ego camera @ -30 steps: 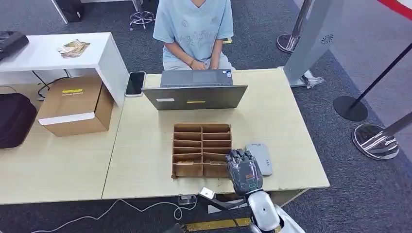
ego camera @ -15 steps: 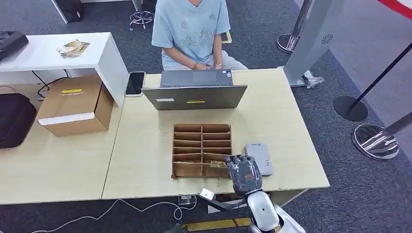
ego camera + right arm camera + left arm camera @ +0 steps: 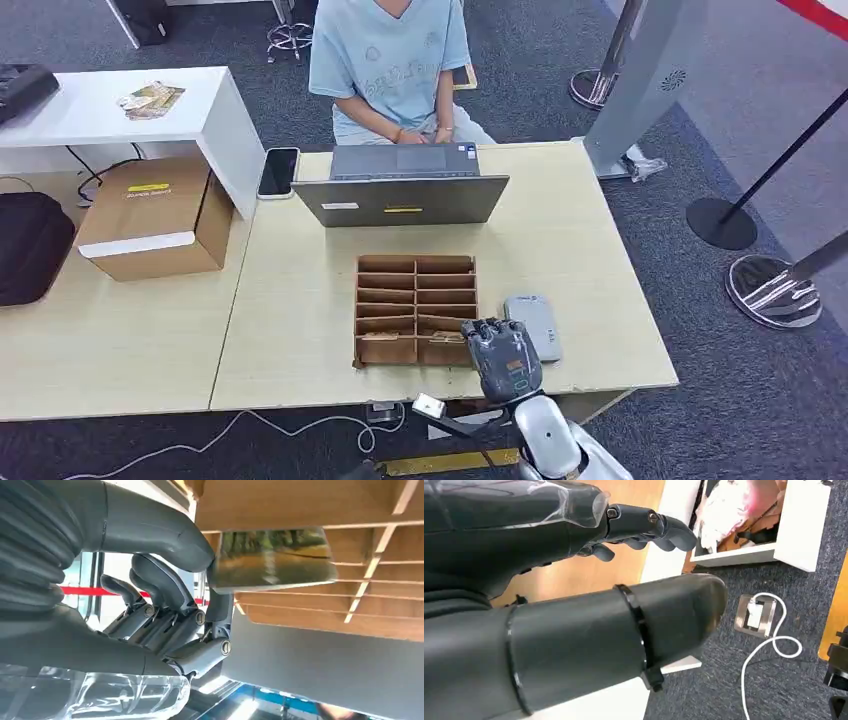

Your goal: Pass the card to the sensor for recognition and then transmit it.

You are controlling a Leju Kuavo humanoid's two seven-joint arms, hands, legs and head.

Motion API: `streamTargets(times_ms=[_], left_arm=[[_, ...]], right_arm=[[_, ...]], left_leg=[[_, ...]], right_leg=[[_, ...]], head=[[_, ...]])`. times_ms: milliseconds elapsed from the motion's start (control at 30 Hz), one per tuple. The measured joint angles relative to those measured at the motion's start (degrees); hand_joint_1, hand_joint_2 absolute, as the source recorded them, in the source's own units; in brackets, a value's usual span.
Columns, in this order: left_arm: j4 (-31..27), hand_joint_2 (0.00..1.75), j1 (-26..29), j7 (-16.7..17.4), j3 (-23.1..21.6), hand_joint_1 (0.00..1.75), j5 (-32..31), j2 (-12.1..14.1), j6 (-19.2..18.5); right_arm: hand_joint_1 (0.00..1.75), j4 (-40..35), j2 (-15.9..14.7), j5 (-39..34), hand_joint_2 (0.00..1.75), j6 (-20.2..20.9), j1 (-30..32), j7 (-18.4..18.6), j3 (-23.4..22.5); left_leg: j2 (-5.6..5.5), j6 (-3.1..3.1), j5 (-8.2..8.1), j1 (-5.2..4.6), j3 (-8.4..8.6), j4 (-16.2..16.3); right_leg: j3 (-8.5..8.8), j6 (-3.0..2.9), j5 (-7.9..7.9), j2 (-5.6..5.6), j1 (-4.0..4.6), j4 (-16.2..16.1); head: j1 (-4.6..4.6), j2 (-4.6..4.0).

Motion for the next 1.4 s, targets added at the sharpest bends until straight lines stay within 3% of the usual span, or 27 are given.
streamTargets(times_ms=[567, 600, 633, 667, 733, 967, 1400], left_arm=[[0.0, 0.0, 0.0, 0.0, 0.0, 0.0, 0.0, 0.0, 0.0], [0.0, 0.0, 0.0, 0.0, 0.0, 0.0, 0.0, 0.0, 0.0], [0.0, 0.0, 0.0, 0.0, 0.0, 0.0, 0.0, 0.0, 0.0], [0.0, 0.0, 0.0, 0.0, 0.0, 0.0, 0.0, 0.0, 0.0], [0.0, 0.0, 0.0, 0.0, 0.0, 0.0, 0.0, 0.0, 0.0], [0.0, 0.0, 0.0, 0.0, -0.1, 0.0, 0.0, 0.0, 0.0], [0.0, 0.0, 0.0, 0.0, -0.1, 0.0, 0.0, 0.0, 0.0]], right_arm=[[1.75, 0.0, 1.7, 0.0, 1.75, -1.7, 1.6, -3.7, -4.0], [1.5, 0.0, 1.8, 0.0, 1.75, -1.7, 1.6, -3.8, -4.2], [0.56, 0.0, 1.9, 0.0, 1.75, -1.7, 1.7, -3.8, -4.3], [0.26, 0.0, 2.0, 0.0, 1.75, -1.7, 1.7, -3.8, -4.5], [0.16, 0.0, 2.1, 0.0, 1.75, -1.6, 1.7, -3.2, -4.8], [0.1, 0.0, 2.1, 0.0, 1.75, -1.5, 1.7, -2.1, -4.9], [0.26, 0.0, 2.1, 0.0, 1.75, -1.4, 1.7, -2.5, -4.9]], left_leg=[[0.0, 0.0, 0.0, 0.0, 0.0, 0.0], [0.0, 0.0, 0.0, 0.0, 0.0, 0.0], [0.0, 0.0, 0.0, 0.0, 0.0, 0.0], [0.0, 0.0, 0.0, 0.0, 0.0, 0.0], [0.0, 0.0, 0.0, 0.0, 0.0, 0.0], [0.0, 0.0, 0.0, 0.0, 0.0, 0.0], [0.0, 0.0, 0.0, 0.0, 0.0, 0.0]], right_leg=[[0.0, 0.0, 0.0, 0.0, 0.0, 0.0], [0.0, 0.0, 0.0, 0.0, 0.0, 0.0], [0.0, 0.0, 0.0, 0.0, 0.0, 0.0], [0.0, 0.0, 0.0, 0.0, 0.0, 0.0], [0.0, 0.0, 0.0, 0.0, 0.0, 0.0], [0.0, 0.0, 0.0, -0.01, 0.0, 0.0], [0.01, 0.0, 0.0, 0.0, 0.0, 0.0]], head=[[0.0, 0.0], [0.0, 0.0], [0.0, 0.0], [0.0, 0.0], [0.0, 0.0], [0.0, 0.0], [0.0, 0.0]])
